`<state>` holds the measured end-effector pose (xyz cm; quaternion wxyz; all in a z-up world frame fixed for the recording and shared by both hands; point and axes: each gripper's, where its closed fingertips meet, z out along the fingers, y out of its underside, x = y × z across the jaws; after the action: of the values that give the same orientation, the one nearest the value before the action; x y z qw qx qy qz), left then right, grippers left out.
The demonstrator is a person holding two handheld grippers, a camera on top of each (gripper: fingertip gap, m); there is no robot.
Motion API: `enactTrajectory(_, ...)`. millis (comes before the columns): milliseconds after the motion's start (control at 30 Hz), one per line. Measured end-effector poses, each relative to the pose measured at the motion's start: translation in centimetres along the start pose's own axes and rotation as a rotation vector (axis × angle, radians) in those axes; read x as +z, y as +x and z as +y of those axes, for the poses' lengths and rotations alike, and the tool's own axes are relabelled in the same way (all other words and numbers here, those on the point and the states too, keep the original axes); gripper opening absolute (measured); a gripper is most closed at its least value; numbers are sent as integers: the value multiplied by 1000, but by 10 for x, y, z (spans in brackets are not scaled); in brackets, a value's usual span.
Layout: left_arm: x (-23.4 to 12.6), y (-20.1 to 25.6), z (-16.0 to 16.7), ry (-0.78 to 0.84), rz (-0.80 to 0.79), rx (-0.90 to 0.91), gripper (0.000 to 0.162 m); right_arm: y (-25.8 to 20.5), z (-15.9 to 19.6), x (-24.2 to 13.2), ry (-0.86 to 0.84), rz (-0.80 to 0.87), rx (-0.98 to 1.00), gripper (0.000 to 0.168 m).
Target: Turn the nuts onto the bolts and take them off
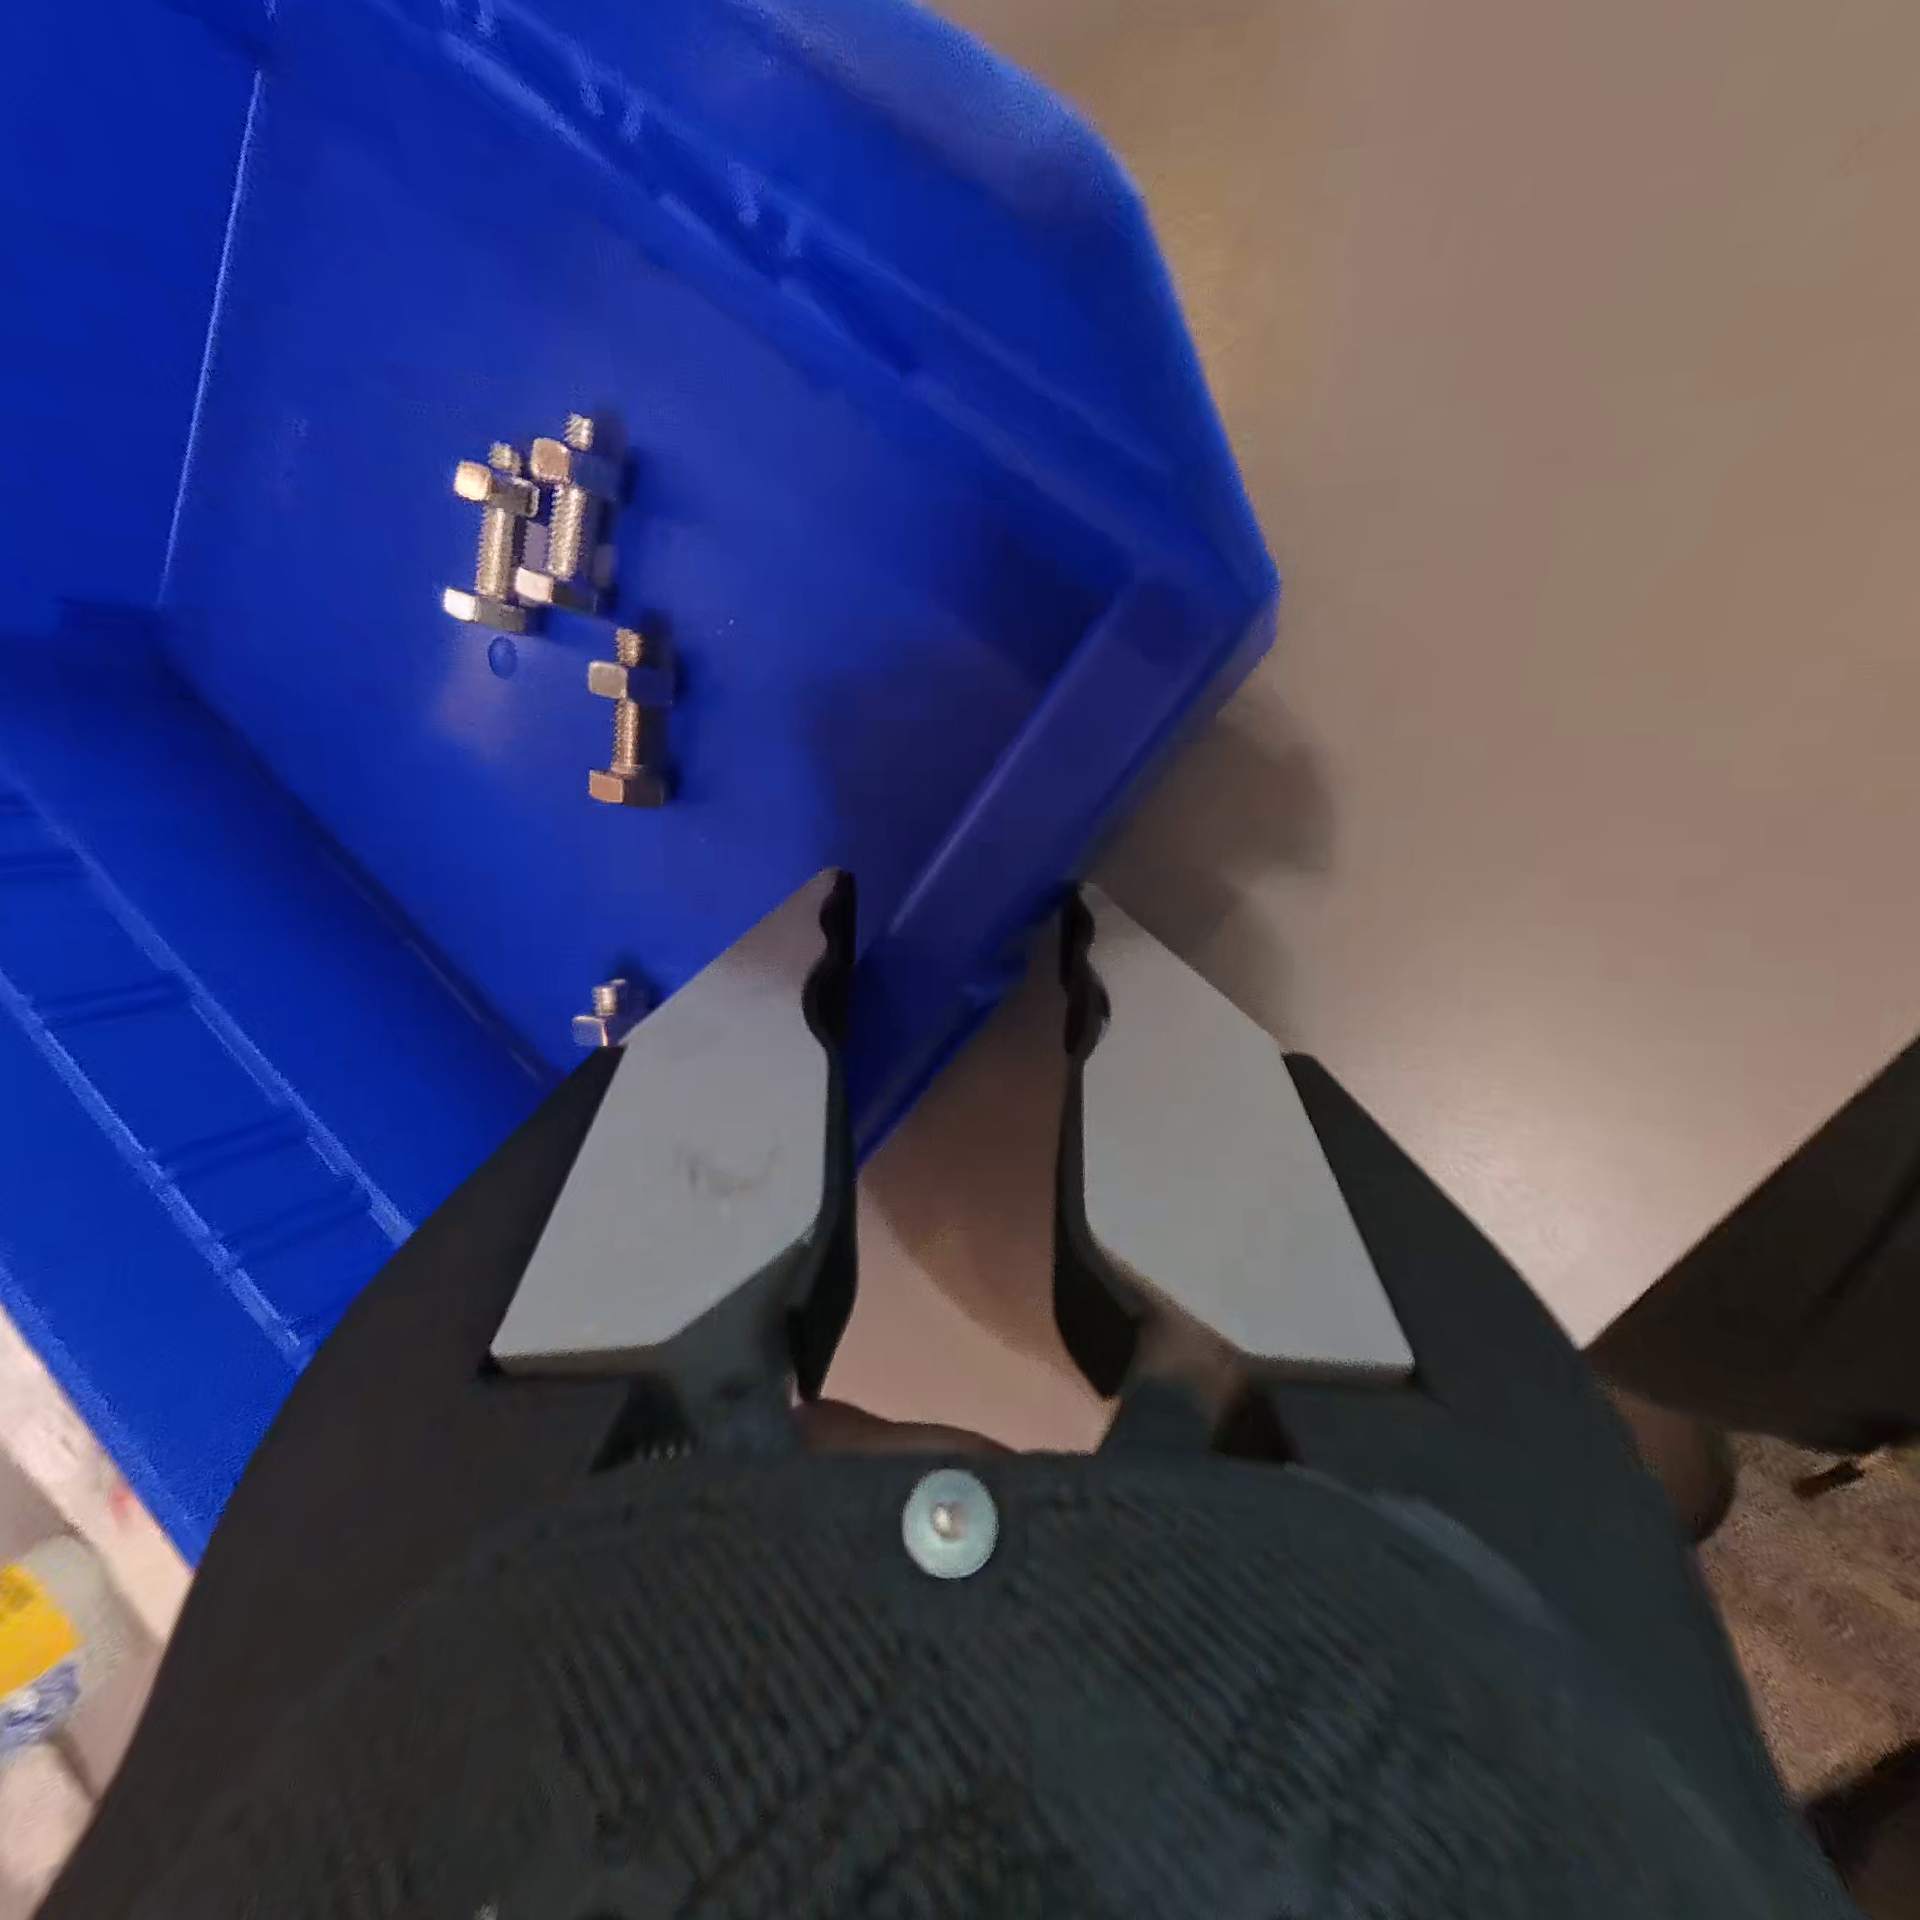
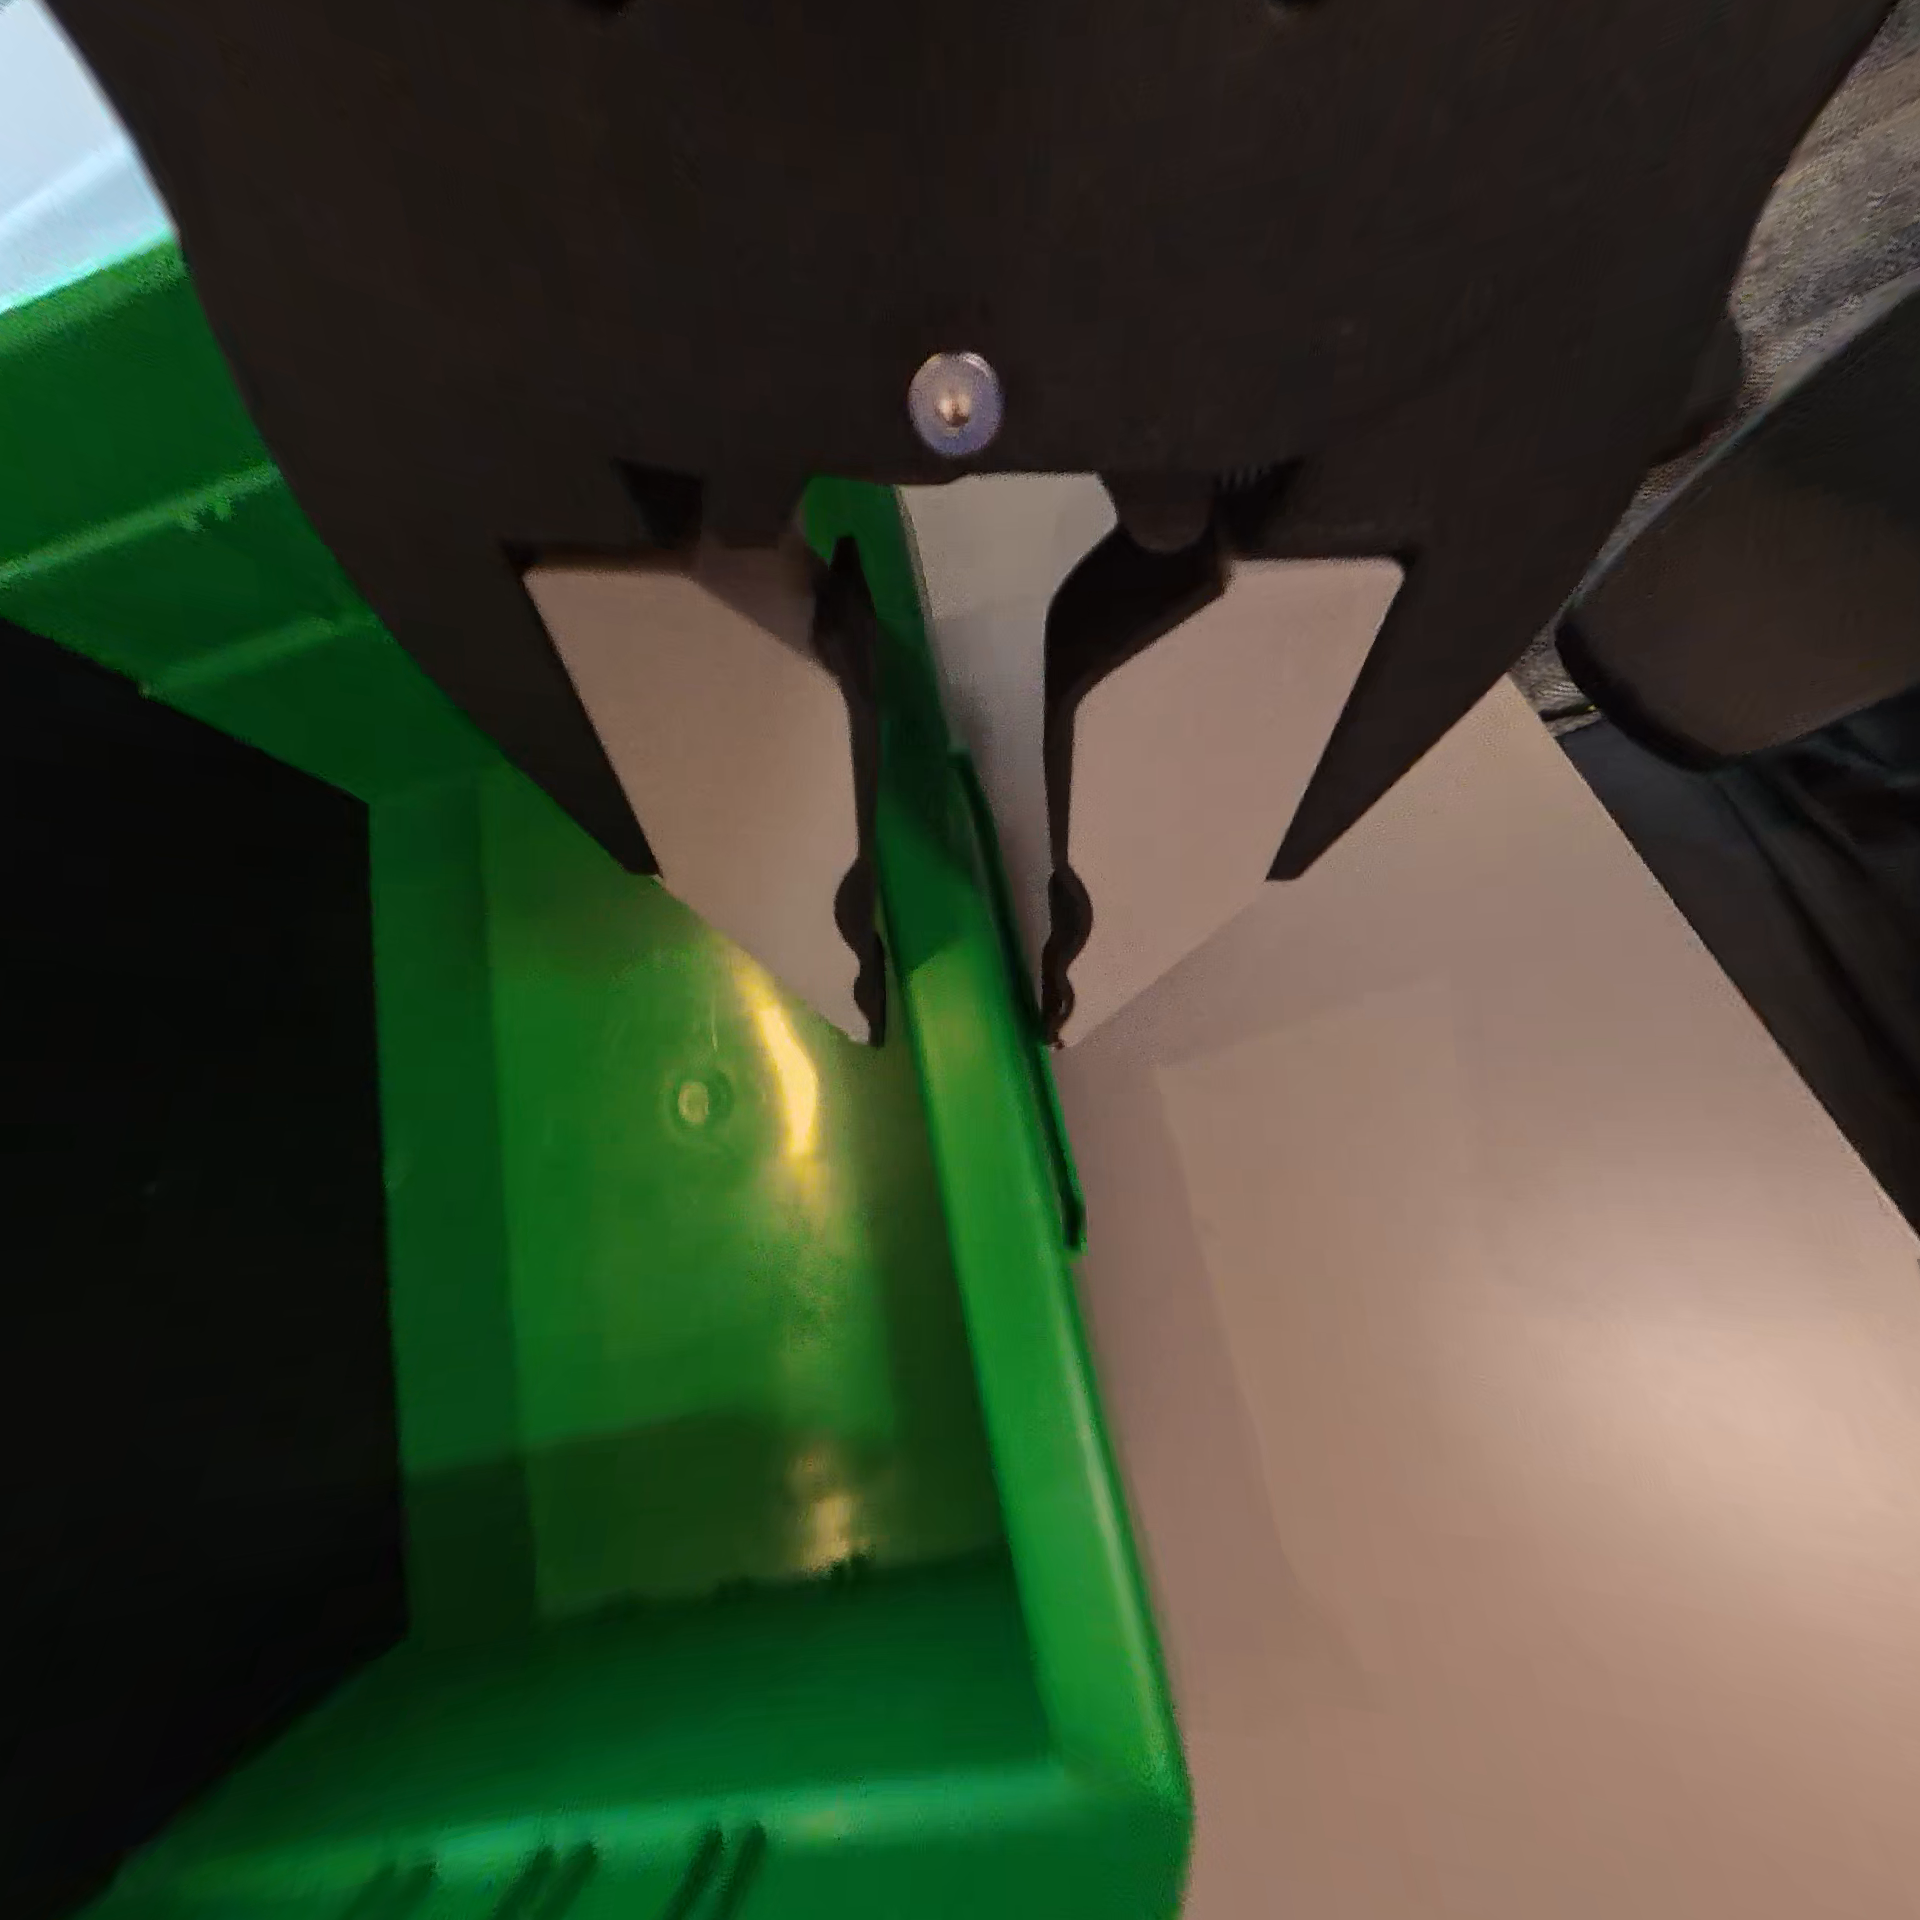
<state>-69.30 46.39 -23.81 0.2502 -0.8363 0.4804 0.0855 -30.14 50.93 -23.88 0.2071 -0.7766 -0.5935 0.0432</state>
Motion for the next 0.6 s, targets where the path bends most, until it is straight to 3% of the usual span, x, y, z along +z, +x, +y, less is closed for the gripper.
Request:
enactTrajectory(233,-11,1,27,-75,-27,-164,39,18,48,-18,-2,39,34,50)
enactTrajectory(333,-12,-7,39,-80,-51,-181,39,27,67,-24,-50,86,38,38)
enactTrajectory(600,-10,-22,49,-59,-53,-177,39,47,66,-22,38,165,107,45)
